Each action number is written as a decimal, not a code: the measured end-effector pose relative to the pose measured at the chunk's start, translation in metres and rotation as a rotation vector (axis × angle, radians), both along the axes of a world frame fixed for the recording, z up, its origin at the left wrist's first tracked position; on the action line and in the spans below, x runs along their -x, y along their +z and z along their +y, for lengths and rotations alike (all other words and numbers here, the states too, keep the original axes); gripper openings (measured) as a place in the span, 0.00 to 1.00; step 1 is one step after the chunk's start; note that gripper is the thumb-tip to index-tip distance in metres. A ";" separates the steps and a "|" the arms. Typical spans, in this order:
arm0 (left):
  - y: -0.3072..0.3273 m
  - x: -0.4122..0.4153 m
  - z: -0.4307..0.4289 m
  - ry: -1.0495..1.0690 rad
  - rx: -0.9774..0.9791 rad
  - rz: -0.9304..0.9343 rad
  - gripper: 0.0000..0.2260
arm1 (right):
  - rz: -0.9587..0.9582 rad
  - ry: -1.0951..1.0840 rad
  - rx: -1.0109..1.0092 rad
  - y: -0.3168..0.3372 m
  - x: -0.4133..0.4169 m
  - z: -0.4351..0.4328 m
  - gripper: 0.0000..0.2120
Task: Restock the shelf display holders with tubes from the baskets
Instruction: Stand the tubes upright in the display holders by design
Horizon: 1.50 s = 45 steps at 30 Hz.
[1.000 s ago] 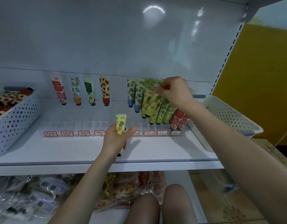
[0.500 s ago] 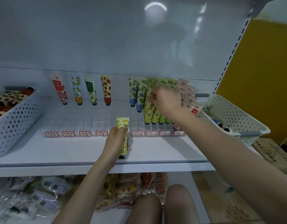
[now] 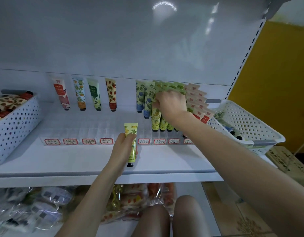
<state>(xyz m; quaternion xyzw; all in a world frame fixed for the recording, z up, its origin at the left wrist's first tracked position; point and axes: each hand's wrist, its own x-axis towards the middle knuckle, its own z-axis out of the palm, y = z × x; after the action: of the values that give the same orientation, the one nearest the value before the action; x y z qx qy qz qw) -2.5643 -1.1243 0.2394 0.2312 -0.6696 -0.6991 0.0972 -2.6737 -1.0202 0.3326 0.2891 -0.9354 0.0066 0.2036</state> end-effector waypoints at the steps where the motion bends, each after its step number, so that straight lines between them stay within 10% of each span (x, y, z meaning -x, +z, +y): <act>1: 0.000 0.000 0.000 0.000 0.000 0.000 0.06 | -0.011 -0.004 0.008 0.001 0.000 0.000 0.09; 38: 0.005 -0.003 0.003 -0.014 0.002 0.050 0.04 | -0.083 0.065 0.190 0.014 0.007 0.017 0.10; 45: 0.016 -0.016 0.006 -0.105 0.083 0.205 0.05 | -0.211 0.195 0.625 0.031 -0.004 0.035 0.09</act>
<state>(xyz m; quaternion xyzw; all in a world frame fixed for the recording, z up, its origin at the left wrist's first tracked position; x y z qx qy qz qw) -2.5481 -1.1188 0.2555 0.1190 -0.6956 -0.6950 0.1379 -2.6693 -0.9857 0.3637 0.2984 -0.8720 0.3423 0.1826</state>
